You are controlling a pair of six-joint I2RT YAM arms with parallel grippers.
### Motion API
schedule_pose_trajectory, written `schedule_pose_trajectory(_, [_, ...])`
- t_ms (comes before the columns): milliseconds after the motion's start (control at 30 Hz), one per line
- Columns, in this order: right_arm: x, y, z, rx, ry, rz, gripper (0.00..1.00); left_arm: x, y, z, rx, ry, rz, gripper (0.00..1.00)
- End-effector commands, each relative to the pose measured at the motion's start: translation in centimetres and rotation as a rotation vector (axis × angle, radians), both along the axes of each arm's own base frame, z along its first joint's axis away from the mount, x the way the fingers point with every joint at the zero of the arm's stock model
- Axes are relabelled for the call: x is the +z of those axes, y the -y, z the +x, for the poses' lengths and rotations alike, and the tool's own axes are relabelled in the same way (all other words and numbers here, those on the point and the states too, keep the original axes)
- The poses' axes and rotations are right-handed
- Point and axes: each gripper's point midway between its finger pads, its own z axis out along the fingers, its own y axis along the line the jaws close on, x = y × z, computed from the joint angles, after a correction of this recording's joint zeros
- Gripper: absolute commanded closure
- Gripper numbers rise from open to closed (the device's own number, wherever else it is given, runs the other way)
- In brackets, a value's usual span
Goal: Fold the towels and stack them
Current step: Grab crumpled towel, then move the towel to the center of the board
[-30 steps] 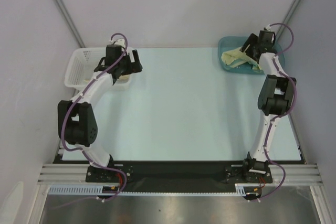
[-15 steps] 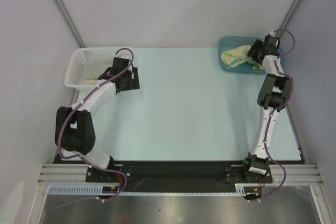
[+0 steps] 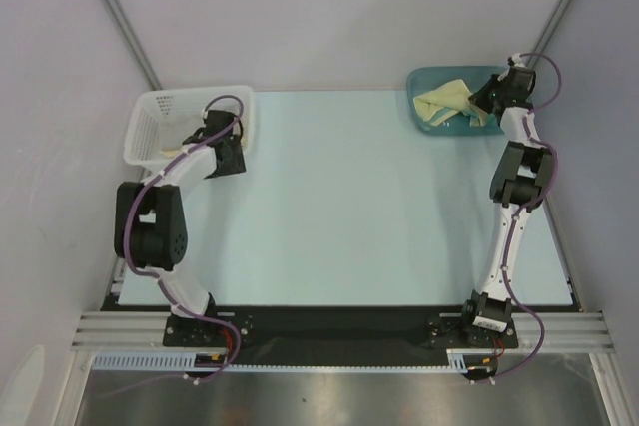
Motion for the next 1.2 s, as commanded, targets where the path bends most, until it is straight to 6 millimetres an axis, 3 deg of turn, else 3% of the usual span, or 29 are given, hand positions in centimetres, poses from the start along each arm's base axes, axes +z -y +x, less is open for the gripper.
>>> schedule_pose_trajectory(0, [11.2, -0.8, 1.6, 0.043, 0.25, -0.003, 1.0, 2.6, -2.0, 2.9, 0.054, 0.073, 0.048, 0.36])
schedule_pose_trajectory(167, [19.0, -2.9, 0.6, 0.1, 0.381, -0.003, 1.0, 2.8, -4.3, 3.9, 0.105, 0.084, 0.028, 0.36])
schedule_pose_trajectory(233, [20.2, -4.1, 0.1, 0.126, 0.393, -0.006, 1.0, 2.9, -4.2, 4.0, 0.101, 0.088, 0.027, 0.36])
schedule_pose_trajectory(267, [22.0, -4.7, -0.5, 0.136, 0.417, -0.008, 1.0, 3.0, -4.1, 3.9, 0.099, 0.089, 0.023, 0.36])
schedule_pose_trajectory(367, [23.8, -7.2, -1.5, 0.186, 0.425, -0.017, 1.0, 3.7, -3.4, 3.4, 0.077, 0.098, 0.0, 0.35])
schedule_pose_trajectory(400, [25.6, -8.0, -2.2, 0.197, 0.444, -0.028, 1.0, 3.7, -3.2, 2.9, 0.074, 0.099, -0.002, 0.35])
schedule_pose_trajectory(467, [26.5, -9.9, -3.2, 0.231, 0.432, -0.034, 1.0, 4.5, -2.0, 2.6, 0.042, 0.129, -0.024, 0.34])
schedule_pose_trajectory(500, [28.7, -10.6, -4.4, 0.244, 0.455, -0.043, 1.0, 5.6, -1.4, 2.1, 0.021, 0.159, -0.039, 0.33])
schedule_pose_trajectory(600, [29.8, -13.1, -6.6, 0.288, 0.433, -0.053, 1.0, 8.2, 2.5, 1.5, -0.108, 0.233, -0.103, 0.28])
schedule_pose_trajectory(633, [32.3, -13.8, -8.4, 0.297, 0.46, -0.058, 1.0, 8.9, 3.6, 1.3, -0.144, 0.253, -0.115, 0.26])
schedule_pose_trajectory(667, [33.1, -14.4, -9.4, 0.311, 0.468, -0.062, 1.0, 9.5, 5.9, 0.8, -0.216, 0.261, -0.154, 0.25])
schedule_pose_trajectory(733, [33.5, -16.4, -11.4, 0.347, 0.45, -0.059, 1.0, 11.1, 8.2, 0.0, -0.292, 0.293, -0.203, 0.25])
schedule_pose_trajectory(767, [35.4, -17.3, -13.3, 0.362, 0.477, -0.07, 1.0, 11.5, 10.5, -0.8, -0.362, 0.287, -0.268, 0.25])
schedule_pose_trajectory(833, [35.4, -19.5, -15.5, 0.41, 0.454, -0.05, 1.0, 12.7, 12.2, -1.9, -0.412, 0.304, -0.316, 0.23])
schedule_pose_trajectory(867, [37.2, -19.9, -17.4, 0.419, 0.483, -0.056, 1.0, 13.2, 13.3, -2.5, -0.442, 0.311, -0.34, 0.23])
schedule_pose_trajectory(933, [37.3, -23.5, -19.6, 0.497, 0.478, -0.05, 1.0, 13.8, 14.6, -3.6, -0.48, 0.321, -0.394, 0.23])
schedule_pose_trajectory(967, [38.6, -24.1, -21.0, 0.508, 0.504, -0.06, 1.0, 14.9, 15.0, -4.1, -0.487, 0.349, -0.424, 0.22])
schedule_pose_trajectory(1067, [39.7, -27.3, -23.6, 0.582, 0.506, -0.054, 1.0, 16.1, 16.1, -5.6, -0.535, 0.37, -0.501, 0.2])
schedule_pose_trajectory(1167, [40.5, -29.3, -25.8, 0.629, 0.512, -0.019, 1.0, 16.3, 16.8, -6.7, -0.574, 0.357, -0.546, 0.19])
